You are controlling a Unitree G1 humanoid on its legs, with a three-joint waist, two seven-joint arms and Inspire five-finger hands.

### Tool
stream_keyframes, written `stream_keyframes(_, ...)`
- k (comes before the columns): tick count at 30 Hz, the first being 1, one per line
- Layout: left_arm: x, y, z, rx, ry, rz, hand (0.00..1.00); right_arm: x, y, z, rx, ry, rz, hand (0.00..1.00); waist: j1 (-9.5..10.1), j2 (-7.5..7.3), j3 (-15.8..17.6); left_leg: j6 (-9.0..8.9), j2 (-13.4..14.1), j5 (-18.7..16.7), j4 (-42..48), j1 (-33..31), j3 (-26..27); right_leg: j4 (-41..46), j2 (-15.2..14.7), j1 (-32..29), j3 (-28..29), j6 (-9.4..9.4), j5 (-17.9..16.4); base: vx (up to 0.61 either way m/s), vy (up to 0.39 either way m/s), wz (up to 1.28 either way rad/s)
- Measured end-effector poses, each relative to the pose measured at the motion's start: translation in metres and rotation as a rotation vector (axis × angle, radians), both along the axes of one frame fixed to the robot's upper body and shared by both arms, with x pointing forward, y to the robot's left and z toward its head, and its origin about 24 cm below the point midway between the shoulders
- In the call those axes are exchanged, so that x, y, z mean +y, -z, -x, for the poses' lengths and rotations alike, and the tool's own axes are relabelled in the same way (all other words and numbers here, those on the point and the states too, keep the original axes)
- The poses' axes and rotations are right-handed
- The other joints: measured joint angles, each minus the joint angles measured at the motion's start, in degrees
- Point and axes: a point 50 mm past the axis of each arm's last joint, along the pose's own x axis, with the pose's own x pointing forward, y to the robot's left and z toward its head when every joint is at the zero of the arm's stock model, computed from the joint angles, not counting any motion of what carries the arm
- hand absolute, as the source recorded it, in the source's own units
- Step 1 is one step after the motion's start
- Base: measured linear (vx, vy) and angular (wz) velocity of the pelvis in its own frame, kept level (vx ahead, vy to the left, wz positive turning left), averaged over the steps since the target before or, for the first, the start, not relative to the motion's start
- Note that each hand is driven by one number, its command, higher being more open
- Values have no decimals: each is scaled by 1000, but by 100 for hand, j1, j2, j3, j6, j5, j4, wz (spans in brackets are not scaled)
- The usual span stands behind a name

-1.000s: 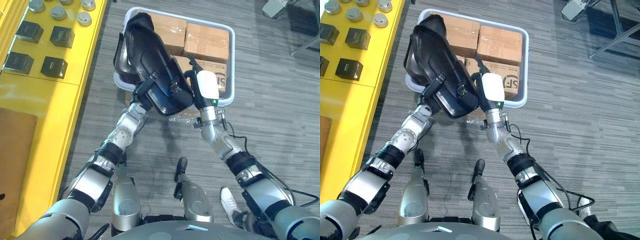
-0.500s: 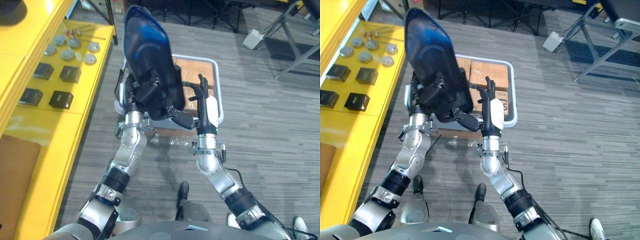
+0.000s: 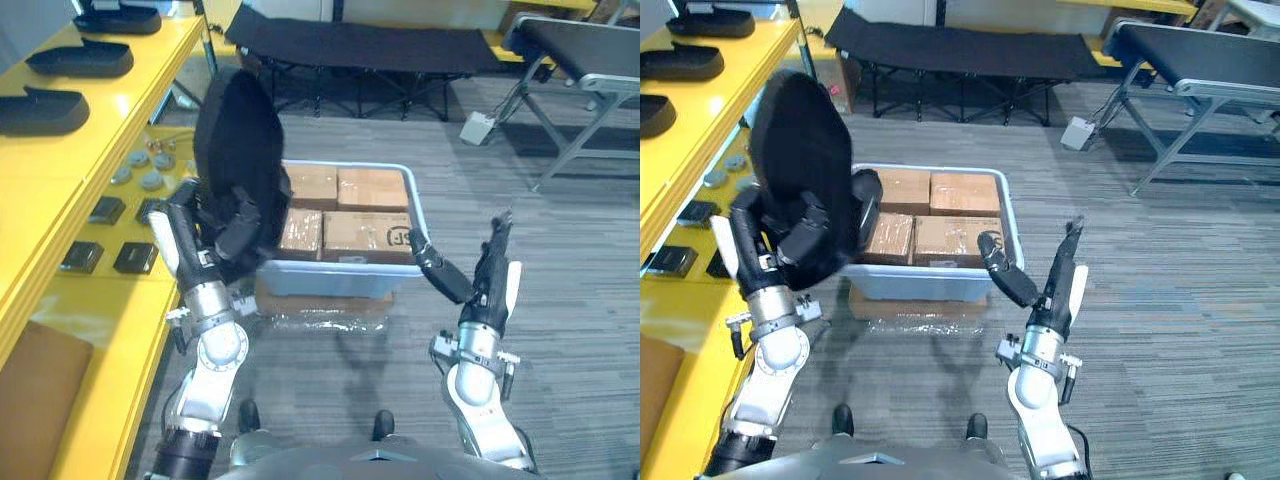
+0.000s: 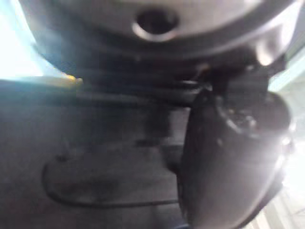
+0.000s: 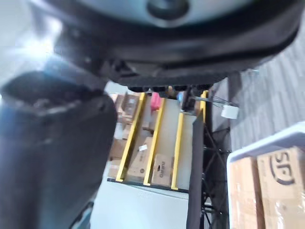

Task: Walk over and take three plastic housings, then place them on the shelf

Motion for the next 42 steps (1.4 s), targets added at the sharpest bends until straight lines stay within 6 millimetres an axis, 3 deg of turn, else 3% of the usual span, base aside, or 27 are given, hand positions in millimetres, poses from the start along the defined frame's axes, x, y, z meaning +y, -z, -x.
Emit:
stream_keyframes(4,-2,24,15,99,116,320,0,-11,50,17,253,-54,-127,100,-61,63,-46,15,8,-9,2,76,97,0,1,7,64,1,1,11,-6,-10)
stream_keyframes(6,6,31,21,109,150,437,0,-19,67,28,346,-58,-178,100,-41,93,-65,15,7,-9,2,76,94,0,1,11,57,1,-2,0,0,0)
stream_keyframes(8,13,33,26,98,153,499,0,-21,71,32,373,-77,-183,100,-40,116,-78,15,7,-9,3,86,86,0,1,31,42,-1,-5,6,-5,2)
stream_keyframes(11,24,30,31,57,152,563,0,-21,71,32,363,-112,-228,100,43,135,-95,-28,7,-62,1,159,47,-3,1,136,3,-11,-32,-6,-6,10)
stream_keyframes(18,43,-1,46,-102,107,502,0,-8,61,20,310,-247,-229,100,269,200,-143,-22,-16,-55,-2,27,-362,-28,-3,310,-434,-2,-147,0,-6,27)
stream_keyframes(24,69,2,67,-100,-94,460,0,26,49,-5,265,-460,-205,100,689,176,-160,-14,-93,9,9,-164,-1042,1,6,621,-1104,63,-250,42,-20,56)
stream_keyframes(30,97,7,102,-98,-311,402,0,42,48,-34,258,-583,-156,100,1309,34,-190,10,-312,101,10,-353,-2000,65,6,1128,-2064,160,-533,34,-41,78)
stream_keyframes(36,102,5,116,-144,-317,396,0,70,26,-59,180,-716,-56,100,1621,28,-159,-31,-323,124,9,-346,-2277,348,4,1230,-2326,118,-788,-2,-12,31)
stream_keyframes(42,93,-2,108,-166,-228,377,0,77,12,-71,128,-739,-52,100,1625,62,111,72,-328,88,202,-401,-2268,566,-46,1215,-2343,138,-911,-30,12,4)
